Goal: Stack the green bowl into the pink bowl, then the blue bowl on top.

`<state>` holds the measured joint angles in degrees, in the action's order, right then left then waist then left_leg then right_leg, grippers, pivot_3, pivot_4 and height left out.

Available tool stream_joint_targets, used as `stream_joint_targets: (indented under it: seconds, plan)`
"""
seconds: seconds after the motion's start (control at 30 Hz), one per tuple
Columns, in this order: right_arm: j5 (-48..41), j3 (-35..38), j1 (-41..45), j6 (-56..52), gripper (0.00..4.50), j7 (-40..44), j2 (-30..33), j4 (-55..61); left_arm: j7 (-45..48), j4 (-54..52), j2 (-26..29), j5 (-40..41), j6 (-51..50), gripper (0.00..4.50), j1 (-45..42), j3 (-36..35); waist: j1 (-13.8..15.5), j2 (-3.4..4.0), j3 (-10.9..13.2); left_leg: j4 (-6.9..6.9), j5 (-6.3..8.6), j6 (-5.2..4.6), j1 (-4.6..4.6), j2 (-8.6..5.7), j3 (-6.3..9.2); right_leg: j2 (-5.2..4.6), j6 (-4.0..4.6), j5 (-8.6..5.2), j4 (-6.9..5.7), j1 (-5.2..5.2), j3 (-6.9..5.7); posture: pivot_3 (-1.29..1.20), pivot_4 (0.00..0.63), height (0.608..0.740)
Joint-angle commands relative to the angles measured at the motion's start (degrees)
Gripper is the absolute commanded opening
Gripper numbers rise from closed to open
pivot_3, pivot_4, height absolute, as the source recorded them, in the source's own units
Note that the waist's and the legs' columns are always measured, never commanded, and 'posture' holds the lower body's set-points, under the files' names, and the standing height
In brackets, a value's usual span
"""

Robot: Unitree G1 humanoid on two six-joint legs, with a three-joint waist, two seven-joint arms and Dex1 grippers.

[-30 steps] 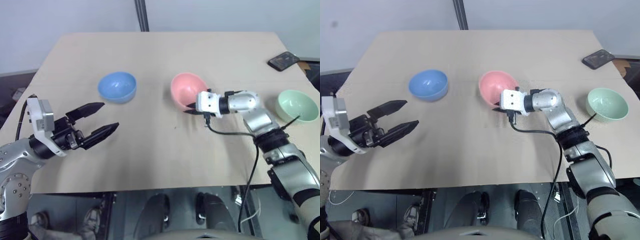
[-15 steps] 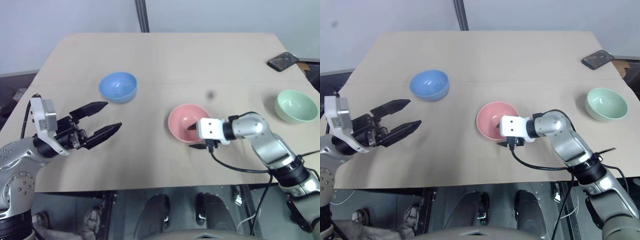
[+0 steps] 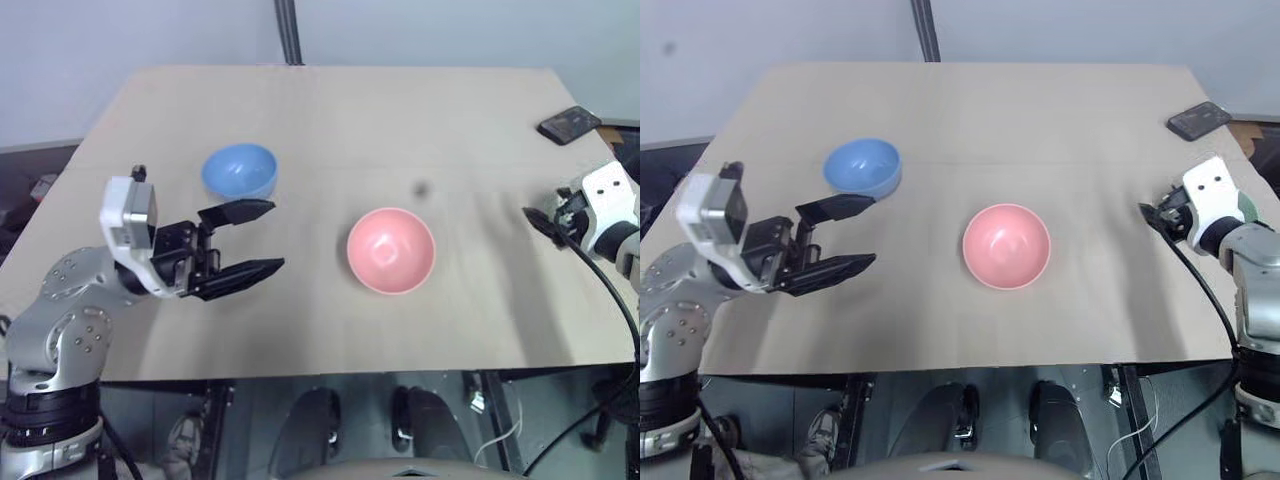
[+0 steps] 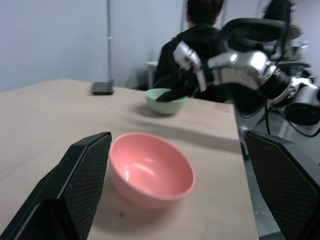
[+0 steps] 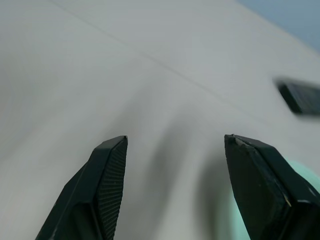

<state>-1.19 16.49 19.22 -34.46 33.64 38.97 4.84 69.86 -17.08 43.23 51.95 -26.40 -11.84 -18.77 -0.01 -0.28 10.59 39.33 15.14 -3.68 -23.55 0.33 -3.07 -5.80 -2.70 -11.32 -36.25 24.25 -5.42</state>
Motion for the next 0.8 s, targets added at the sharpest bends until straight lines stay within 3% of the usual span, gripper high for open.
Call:
stream_joint_targets:
  seconds: [0.03, 0.13, 0.3, 0.33, 0.4, 0.47, 0.63, 0.7, 0.8]
  plan:
    - [2.5, -0.5, 2.6, 6.8, 3.25, -6.6, -0.7, -12.8, 0.7, 0.4, -0.3, -0.4, 1.2, 4.50, -0.4, 0.3, -0.6, 0.00, 0.0, -0.01, 0.00, 0.00, 0.00, 0.03, -0.02, 0.01, 0.00, 0.00, -0.01, 0.02, 0.02, 0.00, 0.150, 0.740]
    - [2.4, -1.3, 3.7, 10.2, 3.05, -7.1, -0.5, -19.5, 0.5, 0.2, -0.4, -0.6, 1.4, 4.50, 0.1, 0.2, -0.7, 0.01, 0.0, -0.01, 0.00, -0.01, -0.01, 0.07, -0.04, 0.00, 0.00, 0.00, 0.00, 0.04, 0.07, 0.00, 0.150, 0.740]
    - [1.4, -1.7, 4.8, 12.9, 1.22, -6.4, 1.0, -20.7, 0.1, -0.5, -0.1, -0.2, 1.2, 4.50, 1.3, -1.1, -0.7, 0.02, 0.0, -0.01, 0.00, -0.02, 0.01, 0.09, -0.07, -0.01, -0.01, 0.00, -0.02, 0.04, 0.12, 0.00, 0.150, 0.740]
    - [1.5, -1.9, 4.7, 13.3, 1.05, -6.1, 1.4, -20.1, -0.1, -0.6, 0.0, 0.0, 1.1, 4.50, 1.5, -1.2, -0.7, 0.02, 0.0, -0.01, 0.00, -0.02, 0.01, 0.10, -0.06, 0.00, -0.01, 0.00, -0.02, 0.04, 0.12, 0.00, 0.150, 0.740]
    - [1.3, -2.3, 4.5, 14.3, 0.05, -4.8, 2.2, -17.8, -0.7, -0.7, -0.1, 0.1, 1.0, 4.50, 1.7, -1.6, -0.6, 0.02, 0.0, 0.00, 0.00, -0.02, 0.01, 0.10, -0.06, 0.00, -0.01, 0.00, -0.03, 0.04, 0.12, 0.00, 0.150, 0.740]
    - [-0.1, -2.5, 4.3, 14.8, 0.02, -2.8, 2.6, -14.5, -1.1, -0.6, -0.1, -0.1, 1.2, 4.50, 1.9, -1.7, -0.6, 0.02, 0.0, 0.00, 0.00, -0.02, 0.00, 0.10, -0.04, -0.01, -0.01, 0.00, -0.02, 0.05, 0.11, 0.00, 0.150, 0.740]
    - [-19.2, -7.9, 2.2, 4.7, 0.02, 13.3, 1.5, 13.6, -2.8, 1.2, -0.4, -1.6, 1.7, 4.50, 2.0, -2.0, -0.8, 0.08, 0.0, -0.01, 0.01, -0.01, 0.01, 0.22, -0.05, 0.06, -0.01, 0.00, -0.01, 0.06, 0.12, 0.00, 0.150, 0.740]
    - [-24.6, -13.6, 4.3, -0.3, 0.02, 14.5, -0.7, 22.9, -3.4, 2.6, -0.5, -3.0, 2.5, 4.50, 2.1, -2.1, -0.8, 0.07, 0.0, -0.01, 0.01, 0.00, 0.04, 0.30, -0.04, 0.13, -0.01, 0.00, -0.02, 0.06, 0.12, 0.00, 0.150, 0.740]
    - [-24.5, -21.5, 7.2, -1.7, 0.02, 14.6, -3.5, 26.5, -3.5, 4.2, -0.2, -5.6, 4.1, 4.50, 2.7, -1.8, -0.5, 0.02, 0.0, 0.00, 0.01, 0.00, 0.05, 0.31, -0.02, 0.13, -0.01, -0.01, -0.03, 0.05, 0.09, 0.00, 0.150, 0.740]
